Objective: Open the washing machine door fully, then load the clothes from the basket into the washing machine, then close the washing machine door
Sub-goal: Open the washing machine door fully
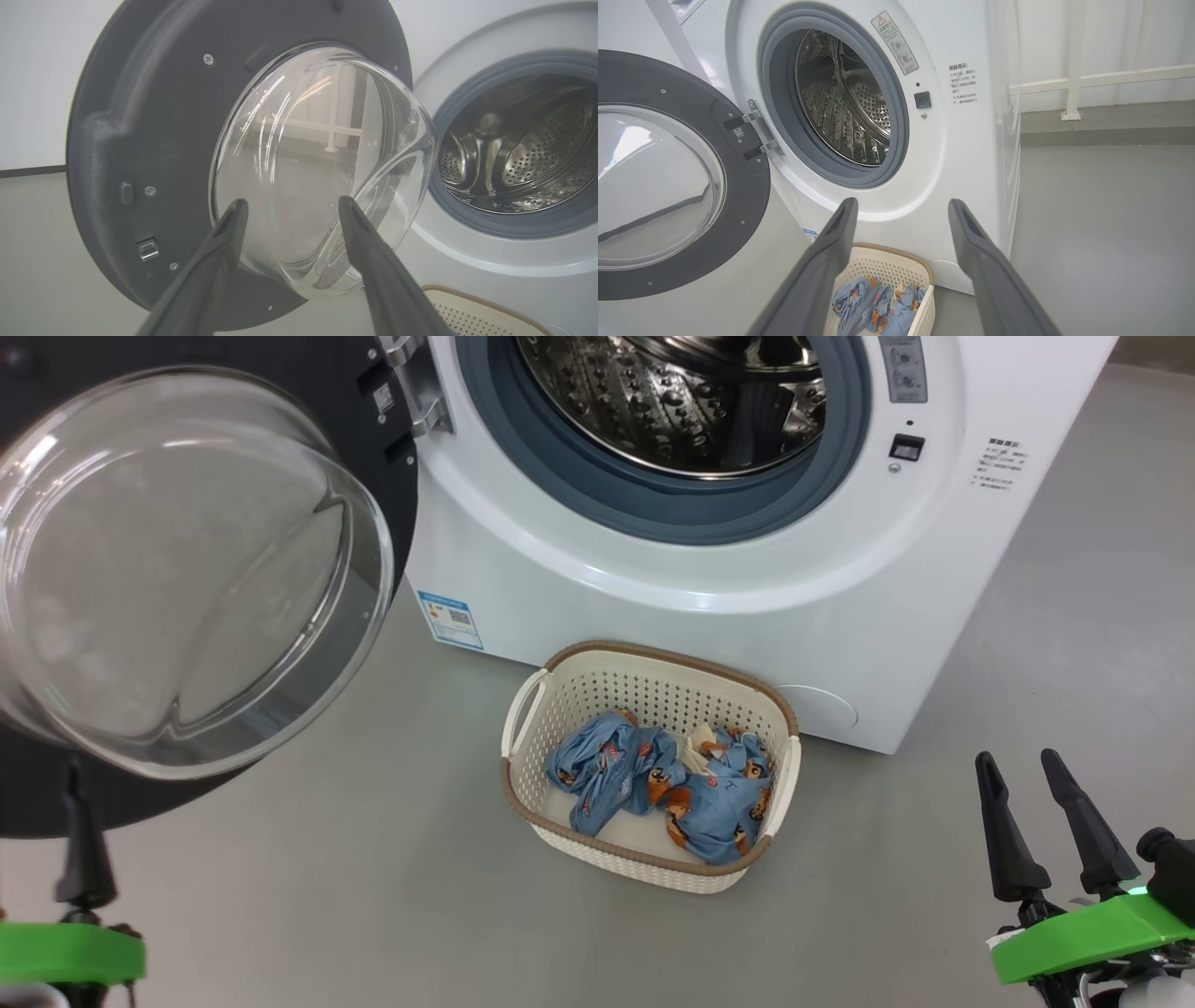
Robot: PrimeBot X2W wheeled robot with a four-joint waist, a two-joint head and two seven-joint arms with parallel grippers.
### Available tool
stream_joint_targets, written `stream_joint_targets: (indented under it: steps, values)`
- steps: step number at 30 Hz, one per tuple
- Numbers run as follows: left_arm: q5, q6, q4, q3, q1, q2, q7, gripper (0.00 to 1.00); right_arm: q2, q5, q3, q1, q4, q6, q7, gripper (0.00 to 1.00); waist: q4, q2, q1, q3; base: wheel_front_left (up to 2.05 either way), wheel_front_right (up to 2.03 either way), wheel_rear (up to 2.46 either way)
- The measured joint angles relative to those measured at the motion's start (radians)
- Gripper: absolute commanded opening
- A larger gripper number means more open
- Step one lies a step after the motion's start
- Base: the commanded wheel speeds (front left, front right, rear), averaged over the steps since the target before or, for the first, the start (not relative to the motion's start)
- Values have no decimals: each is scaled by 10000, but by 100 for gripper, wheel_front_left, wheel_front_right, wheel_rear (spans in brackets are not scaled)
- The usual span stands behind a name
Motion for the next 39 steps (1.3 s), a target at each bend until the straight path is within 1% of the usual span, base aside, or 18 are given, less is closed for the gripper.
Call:
stream_joint_targets:
  steps: [6, 12, 19, 22, 24, 34, 39]
  values:
    - [-56, 0, -842, -895, 379, -136, 0, 100, 17, 0, -61, 4, -29, 0, 0, 100, -267, 0, 0, -106, 0, 0, 0]
    - [-56, 0, -1436, -1737, 503, -165, 0, 100, 92, 0, -182, 8, -73, 0, 0, 100, -728, 0, 0, -154, 0, 0, 0]
    - [27, 0, -1793, -2502, 817, -153, 0, 100, 217, -2, -234, 14, -130, 0, 0, 100, -1496, 0, 0, -180, 0, 0, 0]
    - [25, 0, -1866, -2709, 842, -151, 0, 100, 221, -2, -249, 14, -157, 0, -2, 100, -1878, 0, 0, -167, 0, 0, 0]
    - [23, 0, -1896, -2920, 842, -138, 0, 100, 224, -2, -282, 14, -165, 0, -2, 100, -2257, 0, 0, -146, 0, 0, 0]
    - [-228, 0, -1900, -3083, 877, -130, 0, 100, 297, -4, -410, 14, -203, 0, -2, 100, -3407, 0, 0, -100, 0, 0, 0]
    - [-360, 0, -2002, -3045, 1283, -150, 2, 100, 330, -4, -500, 37, -219, 0, -2, 100, -3879, 0, 0, -150, 0, 0, 0]
